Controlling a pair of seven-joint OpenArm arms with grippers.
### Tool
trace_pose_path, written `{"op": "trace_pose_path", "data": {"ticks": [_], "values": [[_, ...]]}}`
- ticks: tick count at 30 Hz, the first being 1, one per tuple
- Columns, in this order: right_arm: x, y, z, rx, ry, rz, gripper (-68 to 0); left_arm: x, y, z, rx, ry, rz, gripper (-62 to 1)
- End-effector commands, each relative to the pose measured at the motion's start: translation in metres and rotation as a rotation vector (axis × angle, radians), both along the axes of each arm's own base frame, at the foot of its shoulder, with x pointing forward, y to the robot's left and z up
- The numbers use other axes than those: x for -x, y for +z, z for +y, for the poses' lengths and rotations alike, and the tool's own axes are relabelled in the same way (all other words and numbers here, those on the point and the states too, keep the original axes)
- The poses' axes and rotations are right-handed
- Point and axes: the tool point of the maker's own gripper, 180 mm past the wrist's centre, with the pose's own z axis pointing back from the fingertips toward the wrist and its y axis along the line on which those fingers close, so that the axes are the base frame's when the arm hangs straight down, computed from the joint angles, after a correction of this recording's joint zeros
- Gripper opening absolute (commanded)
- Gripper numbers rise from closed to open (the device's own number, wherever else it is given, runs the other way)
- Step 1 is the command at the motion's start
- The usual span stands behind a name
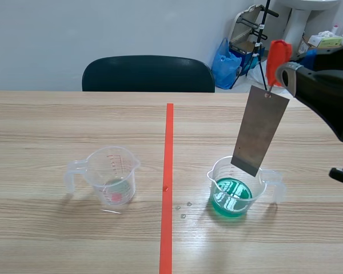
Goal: Do the redox reaction experiment
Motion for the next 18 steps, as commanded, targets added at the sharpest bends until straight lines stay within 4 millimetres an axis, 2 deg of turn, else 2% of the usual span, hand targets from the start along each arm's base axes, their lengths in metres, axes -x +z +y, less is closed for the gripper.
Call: {"op": "trace_pose_path", "data": {"ticks": [1, 10, 18], "values": [[0.000, 0.013, 0.003, -0.013, 0.014, -0.041, -65.6, -0.017, 0.010, -0.015, 0.033, -0.021, -0.038, -57.5], [0.000, 0.013, 0.003, -0.013, 0.014, -0.041, -65.6, -0.078, 0.015, -0.075, 0.075, -0.105, -0.023, -58.7], [0.000, 0.013, 0.003, -0.013, 0.014, -0.041, -65.6, -0.112, 0.014, -0.141, 0.031, -0.230, -0.002, -58.8]]}}
